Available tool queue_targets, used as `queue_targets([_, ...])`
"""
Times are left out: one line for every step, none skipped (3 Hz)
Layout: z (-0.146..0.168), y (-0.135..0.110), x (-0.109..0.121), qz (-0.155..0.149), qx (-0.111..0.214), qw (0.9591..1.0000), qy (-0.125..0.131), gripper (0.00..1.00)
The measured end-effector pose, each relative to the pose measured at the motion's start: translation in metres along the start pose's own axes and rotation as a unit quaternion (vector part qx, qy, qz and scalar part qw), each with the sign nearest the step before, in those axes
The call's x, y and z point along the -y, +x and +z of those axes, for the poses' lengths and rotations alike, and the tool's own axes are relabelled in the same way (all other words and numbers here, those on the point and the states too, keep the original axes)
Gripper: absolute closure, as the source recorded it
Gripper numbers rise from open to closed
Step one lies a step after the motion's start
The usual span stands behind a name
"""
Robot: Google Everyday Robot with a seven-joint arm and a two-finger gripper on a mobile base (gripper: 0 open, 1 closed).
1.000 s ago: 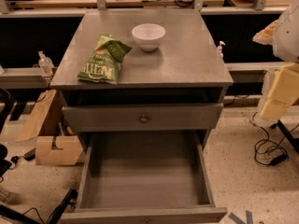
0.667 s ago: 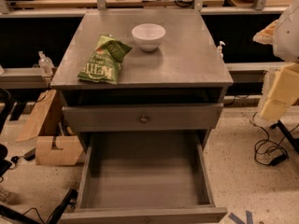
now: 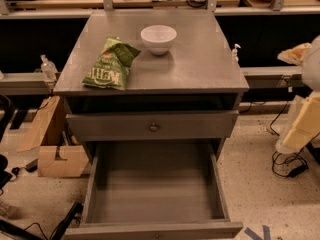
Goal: Close middle drawer
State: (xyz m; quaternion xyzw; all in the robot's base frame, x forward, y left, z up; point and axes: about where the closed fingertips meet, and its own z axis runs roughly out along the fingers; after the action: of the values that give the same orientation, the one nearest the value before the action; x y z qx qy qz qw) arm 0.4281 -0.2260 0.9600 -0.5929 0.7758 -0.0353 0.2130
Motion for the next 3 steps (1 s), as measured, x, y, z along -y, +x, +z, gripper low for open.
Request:
queue_targets([0.041, 0.035, -0.018, -0.003, 0.054, 0.9983, 0.019, 0.0])
queue_targets([0.085, 0.066, -0.038, 0.007, 0.1, 0.9944, 0.033, 0.0])
queue_targets([0.14, 0.094, -0.058, -0.015, 0.136, 0.989, 0.056, 0.0])
